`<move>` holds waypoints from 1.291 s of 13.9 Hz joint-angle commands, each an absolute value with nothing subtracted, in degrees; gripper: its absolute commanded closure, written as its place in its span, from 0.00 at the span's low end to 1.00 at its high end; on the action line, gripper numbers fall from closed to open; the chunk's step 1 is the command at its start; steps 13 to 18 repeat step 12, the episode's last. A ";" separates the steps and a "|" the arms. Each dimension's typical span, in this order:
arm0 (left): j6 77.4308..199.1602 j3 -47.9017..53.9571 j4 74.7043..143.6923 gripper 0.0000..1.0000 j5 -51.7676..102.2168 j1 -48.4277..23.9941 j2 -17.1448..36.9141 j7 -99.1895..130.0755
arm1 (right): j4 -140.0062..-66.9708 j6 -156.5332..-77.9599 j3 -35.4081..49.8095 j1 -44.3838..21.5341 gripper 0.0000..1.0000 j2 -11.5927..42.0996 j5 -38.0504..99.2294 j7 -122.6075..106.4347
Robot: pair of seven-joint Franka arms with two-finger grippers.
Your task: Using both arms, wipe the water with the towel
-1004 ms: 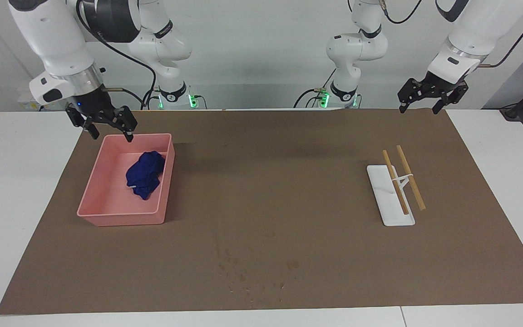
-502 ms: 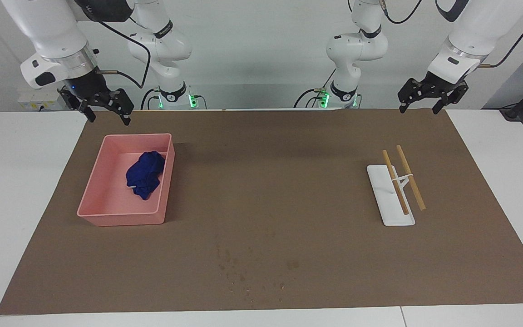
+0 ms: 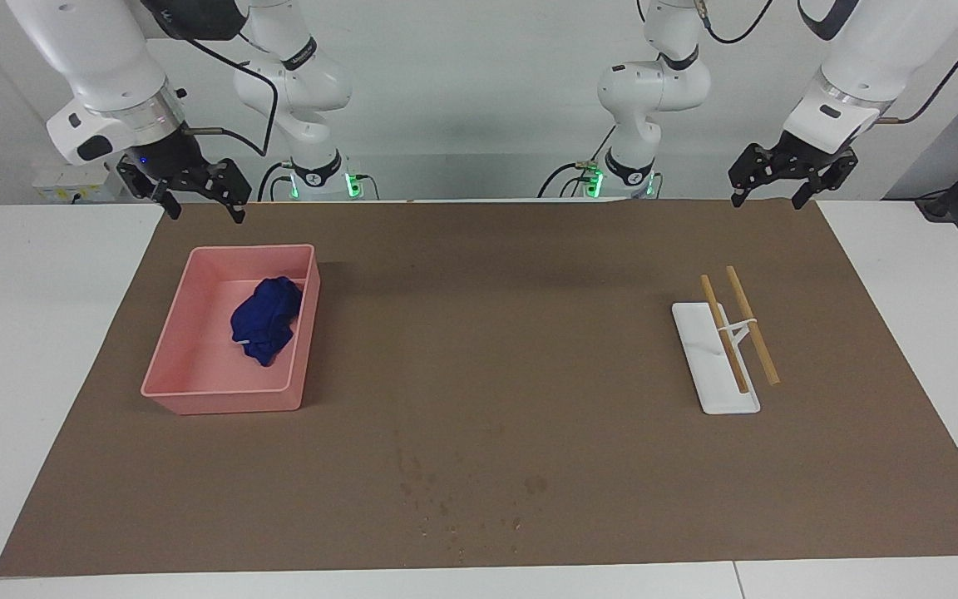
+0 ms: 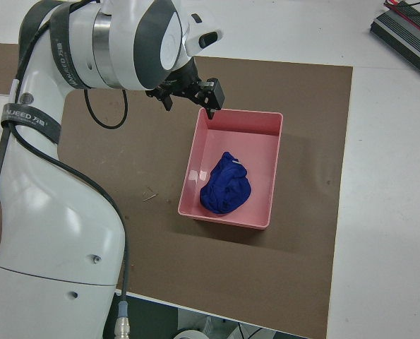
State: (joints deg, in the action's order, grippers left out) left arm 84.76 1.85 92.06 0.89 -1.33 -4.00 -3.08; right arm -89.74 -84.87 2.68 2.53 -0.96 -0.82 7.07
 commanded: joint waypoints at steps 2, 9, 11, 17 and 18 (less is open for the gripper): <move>84.46 1.23 93.16 0.00 1.41 -1.85 -4.92 -3.69 | -91.41 -85.43 3.08 0.18 0.00 -2.46 -4.31 5.89; 84.46 1.23 93.16 0.00 1.41 -1.85 -4.92 -3.78 | -91.76 -85.34 3.08 0.79 0.00 -2.55 -1.68 7.38; 84.46 1.23 93.16 0.00 1.41 -1.85 -4.92 -3.69 | -92.02 -85.52 2.99 0.88 0.00 -2.55 -1.67 7.38; 84.46 1.23 93.16 0.00 1.41 -1.85 -4.92 -3.78 | -92.02 -85.60 3.08 0.88 0.00 -2.55 -1.58 7.38; 84.46 1.23 93.16 0.00 1.41 -1.85 -4.92 -3.78 | -92.02 -85.60 3.08 0.88 0.00 -2.55 -1.58 7.38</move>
